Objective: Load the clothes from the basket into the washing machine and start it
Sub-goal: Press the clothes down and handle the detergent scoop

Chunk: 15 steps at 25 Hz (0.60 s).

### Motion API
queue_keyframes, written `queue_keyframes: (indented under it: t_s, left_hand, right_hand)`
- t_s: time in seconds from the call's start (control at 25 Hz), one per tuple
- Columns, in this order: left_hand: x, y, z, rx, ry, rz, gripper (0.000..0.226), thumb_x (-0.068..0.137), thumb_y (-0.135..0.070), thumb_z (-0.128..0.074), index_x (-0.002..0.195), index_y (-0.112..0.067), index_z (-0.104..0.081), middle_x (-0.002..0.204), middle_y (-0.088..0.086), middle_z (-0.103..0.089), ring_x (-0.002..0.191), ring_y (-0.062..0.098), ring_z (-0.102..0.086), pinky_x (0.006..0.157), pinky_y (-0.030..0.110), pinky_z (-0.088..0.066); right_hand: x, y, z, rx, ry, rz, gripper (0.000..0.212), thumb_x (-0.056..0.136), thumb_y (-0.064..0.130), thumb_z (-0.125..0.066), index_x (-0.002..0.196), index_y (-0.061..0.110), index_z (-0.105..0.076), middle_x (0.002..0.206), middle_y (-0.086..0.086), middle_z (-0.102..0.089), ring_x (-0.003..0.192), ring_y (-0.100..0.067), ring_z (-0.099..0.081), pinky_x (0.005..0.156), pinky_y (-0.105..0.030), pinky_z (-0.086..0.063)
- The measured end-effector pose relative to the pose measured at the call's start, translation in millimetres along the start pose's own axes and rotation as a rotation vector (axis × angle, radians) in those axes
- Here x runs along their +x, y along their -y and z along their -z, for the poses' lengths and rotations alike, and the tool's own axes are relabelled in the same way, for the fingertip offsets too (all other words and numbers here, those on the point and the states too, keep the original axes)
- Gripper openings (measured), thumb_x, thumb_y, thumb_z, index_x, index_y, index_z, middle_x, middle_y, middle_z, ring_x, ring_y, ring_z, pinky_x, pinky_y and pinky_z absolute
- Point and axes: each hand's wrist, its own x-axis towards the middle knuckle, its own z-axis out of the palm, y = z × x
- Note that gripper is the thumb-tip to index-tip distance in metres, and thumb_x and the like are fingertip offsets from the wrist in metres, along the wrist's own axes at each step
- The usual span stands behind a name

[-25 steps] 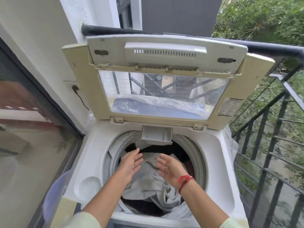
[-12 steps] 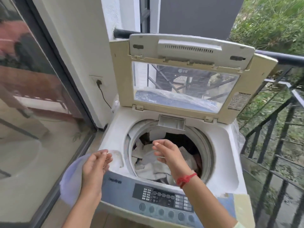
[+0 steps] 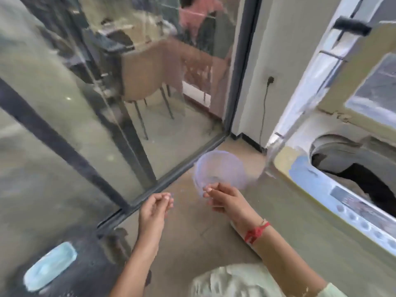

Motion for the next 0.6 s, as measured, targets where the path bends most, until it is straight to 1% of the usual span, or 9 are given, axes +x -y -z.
queue_keyframes:
  t_s: [0.12,0.2,0.24,0.32,0.36,0.48,0.52,0.56,0.6]
  left_hand:
    - [-28,-2,119,0.005,-0.328,-0.016,0.013,0.093,-0.001,-0.049,0.088,-0.006,-0.060,0.082,0.007,-0.063,0.066,-0.001,-0.064,0.062,0.004,-0.047]
    - [-48,1,185,-0.007,-0.516,-0.012,0.013,0.093,-0.004,-0.051,0.087,-0.009,-0.061,0.086,0.004,-0.065,0.077,0.008,-0.063,0.062,0.003,-0.046]
    - [-55,4,211,-0.012,-0.589,0.001,0.014,0.093,-0.005,-0.052,0.085,-0.012,-0.061,0.086,0.003,-0.065,0.080,0.013,-0.062,0.063,0.005,-0.047]
    - [-67,15,250,-0.008,-0.685,0.037,0.015,0.093,-0.006,-0.053,0.085,-0.015,-0.062,0.087,0.002,-0.066,0.082,0.016,-0.061,0.067,0.013,-0.049]
    - [-70,20,263,-0.005,-0.724,0.062,0.014,0.093,-0.007,-0.054,0.086,-0.015,-0.062,0.088,0.003,-0.066,0.082,0.016,-0.061,0.069,0.017,-0.047]
    - [-76,34,299,0.004,-0.876,0.118,0.007,0.091,-0.011,-0.057,0.093,-0.012,-0.064,0.093,0.005,-0.065,0.086,0.018,-0.058,0.070,0.020,-0.046]
    - [-76,38,310,0.014,-0.906,0.136,0.007,0.091,-0.013,-0.058,0.092,-0.015,-0.064,0.093,0.004,-0.064,0.087,0.018,-0.058,0.072,0.023,-0.046]
    - [-74,41,321,0.012,-0.937,0.156,0.007,0.091,-0.014,-0.058,0.090,-0.019,-0.064,0.092,0.002,-0.064,0.088,0.019,-0.058,0.075,0.027,-0.045]
    - [-72,45,331,-0.005,-0.981,0.187,0.010,0.091,-0.014,-0.058,0.087,-0.022,-0.063,0.091,0.002,-0.064,0.088,0.019,-0.058,0.077,0.030,-0.045]
  right_hand:
    - [7,-5,-94,-0.185,0.194,-0.020,0.013,0.094,0.015,-0.053,0.083,0.021,-0.056,0.078,0.007,-0.060,0.066,-0.006,-0.054,0.058,-0.018,-0.037]
    - [13,-5,-150,-0.347,0.314,0.041,0.014,0.093,0.012,-0.053,0.083,0.021,-0.057,0.080,0.004,-0.060,0.068,-0.007,-0.055,0.059,-0.018,-0.037]
    - [18,-8,-175,-0.406,0.371,0.061,0.016,0.093,0.010,-0.053,0.082,0.021,-0.058,0.081,0.003,-0.059,0.068,-0.007,-0.055,0.059,-0.018,-0.037]
    - [27,-16,-216,-0.480,0.482,0.064,0.018,0.093,0.009,-0.053,0.081,0.022,-0.058,0.080,0.005,-0.060,0.068,-0.008,-0.055,0.060,-0.019,-0.037]
    - [32,-22,-234,-0.514,0.530,0.054,0.018,0.093,0.010,-0.053,0.082,0.023,-0.058,0.079,0.006,-0.060,0.068,-0.008,-0.055,0.061,-0.019,-0.038]
    - [54,-41,-283,-0.652,0.644,0.068,0.016,0.093,0.009,-0.054,0.082,0.020,-0.059,0.078,0.003,-0.059,0.067,-0.009,-0.054,0.058,-0.015,-0.040]
    - [65,-47,-298,-0.704,0.670,0.116,0.015,0.092,0.008,-0.055,0.082,0.019,-0.060,0.077,0.001,-0.059,0.067,-0.010,-0.053,0.058,-0.015,-0.042]
    - [78,-52,-313,-0.765,0.684,0.192,0.015,0.092,0.009,-0.056,0.081,0.018,-0.060,0.076,0.002,-0.059,0.068,-0.011,-0.053,0.062,-0.017,-0.045]
    - [92,-58,-330,-0.837,0.703,0.261,0.014,0.091,0.010,-0.057,0.081,0.018,-0.061,0.075,0.003,-0.060,0.069,-0.012,-0.055,0.068,-0.024,-0.047]
